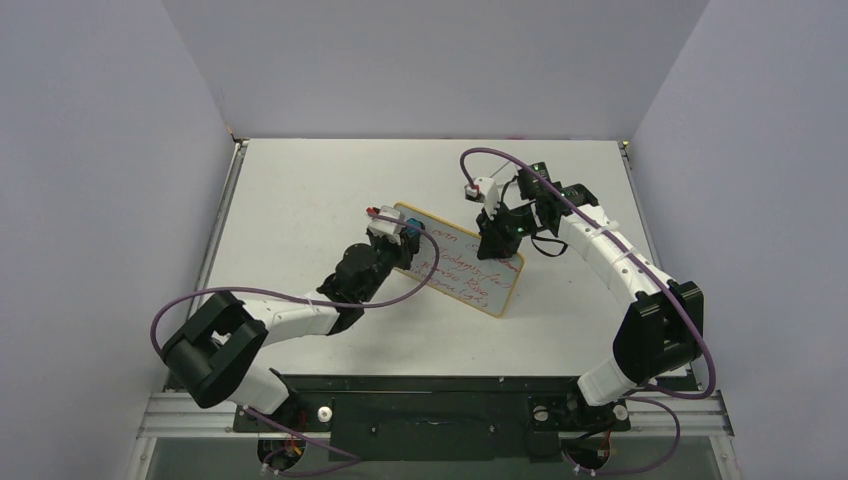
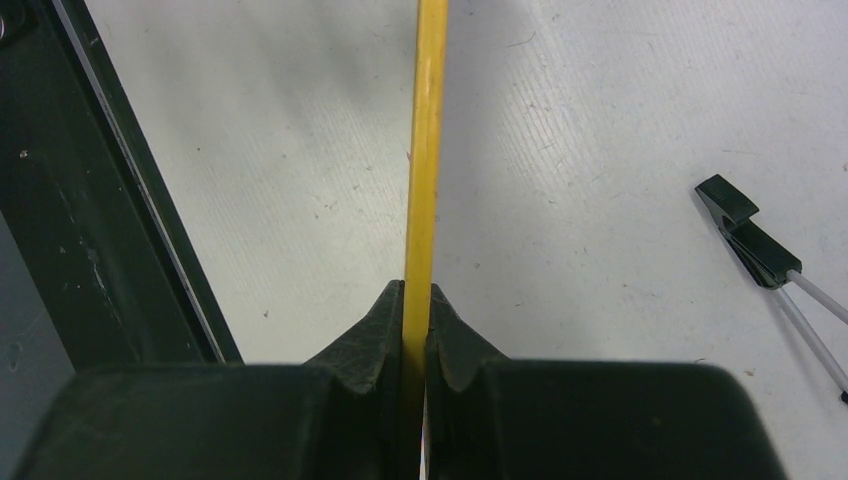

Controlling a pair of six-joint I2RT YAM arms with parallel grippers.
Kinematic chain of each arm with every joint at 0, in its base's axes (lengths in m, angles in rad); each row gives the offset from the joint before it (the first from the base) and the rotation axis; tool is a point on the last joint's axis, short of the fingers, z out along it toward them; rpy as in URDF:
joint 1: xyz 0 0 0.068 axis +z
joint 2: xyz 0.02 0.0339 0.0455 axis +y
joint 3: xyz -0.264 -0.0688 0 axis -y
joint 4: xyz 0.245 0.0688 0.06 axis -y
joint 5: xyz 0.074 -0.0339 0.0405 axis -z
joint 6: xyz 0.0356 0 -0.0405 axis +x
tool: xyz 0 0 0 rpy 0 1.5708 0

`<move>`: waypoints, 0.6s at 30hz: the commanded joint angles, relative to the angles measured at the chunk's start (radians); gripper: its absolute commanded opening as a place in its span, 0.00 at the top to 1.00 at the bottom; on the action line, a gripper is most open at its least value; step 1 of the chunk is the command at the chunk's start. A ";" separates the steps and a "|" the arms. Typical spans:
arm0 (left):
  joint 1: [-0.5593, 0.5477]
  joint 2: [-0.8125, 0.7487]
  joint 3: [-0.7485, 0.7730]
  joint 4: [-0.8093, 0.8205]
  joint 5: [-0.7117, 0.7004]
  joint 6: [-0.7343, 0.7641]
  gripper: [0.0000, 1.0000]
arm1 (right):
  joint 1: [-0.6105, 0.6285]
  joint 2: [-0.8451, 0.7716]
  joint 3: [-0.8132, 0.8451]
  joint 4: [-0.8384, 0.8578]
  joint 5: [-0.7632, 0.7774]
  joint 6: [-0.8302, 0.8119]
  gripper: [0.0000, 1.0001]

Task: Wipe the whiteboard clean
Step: Erase the whiteboard at the center of the board.

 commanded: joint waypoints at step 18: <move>-0.035 0.044 -0.059 0.092 -0.065 0.011 1.00 | 0.017 0.029 -0.013 -0.018 0.005 -0.078 1.00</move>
